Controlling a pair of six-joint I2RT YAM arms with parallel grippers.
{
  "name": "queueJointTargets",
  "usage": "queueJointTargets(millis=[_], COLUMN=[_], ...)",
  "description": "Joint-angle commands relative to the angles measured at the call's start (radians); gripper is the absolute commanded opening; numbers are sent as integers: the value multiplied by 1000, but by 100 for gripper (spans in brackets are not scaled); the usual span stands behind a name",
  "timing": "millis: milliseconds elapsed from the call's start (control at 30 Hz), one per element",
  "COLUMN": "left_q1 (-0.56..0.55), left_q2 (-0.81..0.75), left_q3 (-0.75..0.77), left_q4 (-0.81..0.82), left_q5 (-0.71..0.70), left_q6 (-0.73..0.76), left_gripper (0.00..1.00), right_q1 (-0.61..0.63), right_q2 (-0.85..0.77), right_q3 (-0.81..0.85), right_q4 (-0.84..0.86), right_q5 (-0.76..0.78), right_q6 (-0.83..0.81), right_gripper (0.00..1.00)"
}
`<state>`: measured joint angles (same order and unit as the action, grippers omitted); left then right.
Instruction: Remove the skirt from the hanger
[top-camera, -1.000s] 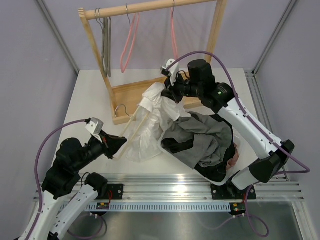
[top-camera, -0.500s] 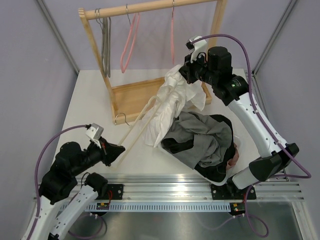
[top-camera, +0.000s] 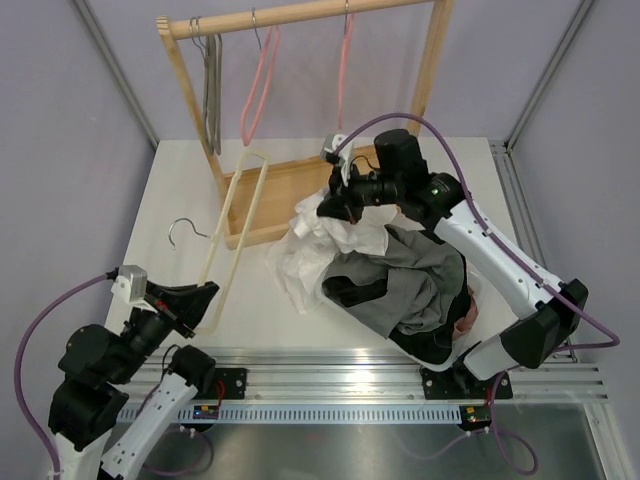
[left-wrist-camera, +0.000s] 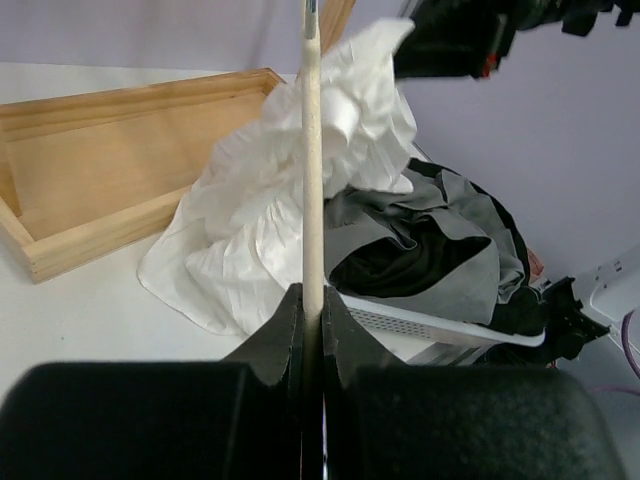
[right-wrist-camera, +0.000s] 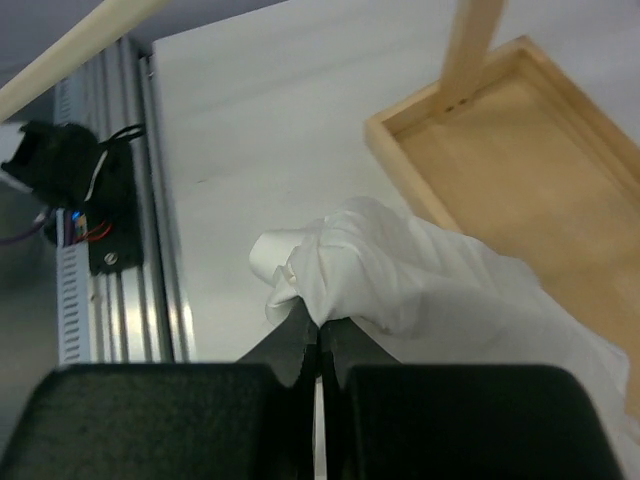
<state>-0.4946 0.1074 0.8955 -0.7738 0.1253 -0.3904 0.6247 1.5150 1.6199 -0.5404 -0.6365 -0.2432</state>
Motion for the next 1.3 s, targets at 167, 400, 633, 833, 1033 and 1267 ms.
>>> queueJointTargets(millis=[167,400,633,833,1033,1267], left_q1=[4,4,4,4,4,4], left_q2=[70,117,161,247,321,382], left_q3=[-24,-59,-82,-118,-110,-104], left_q4=[146,154,136,186,225,268], left_q5=[-23,106,223,425,514,646], left_q6=[-18,-2,45,93,130,194], left_gripper=[0,0,0,0,0,0], right_q1=[95,95,66,-106,-174,-177], right_q2=[-50,-65,-125,-113,-81,23], right_q3=[-138,-109,56,271,394,420], right_q4=[-108,-242,-439,-757,-954,-1020], right_q5=[-151,-89,-84,-296,-255,-253], right_q6=[-238,-367,-508,-761,-906,-946], right_gripper=[6,48,71,72,77,78])
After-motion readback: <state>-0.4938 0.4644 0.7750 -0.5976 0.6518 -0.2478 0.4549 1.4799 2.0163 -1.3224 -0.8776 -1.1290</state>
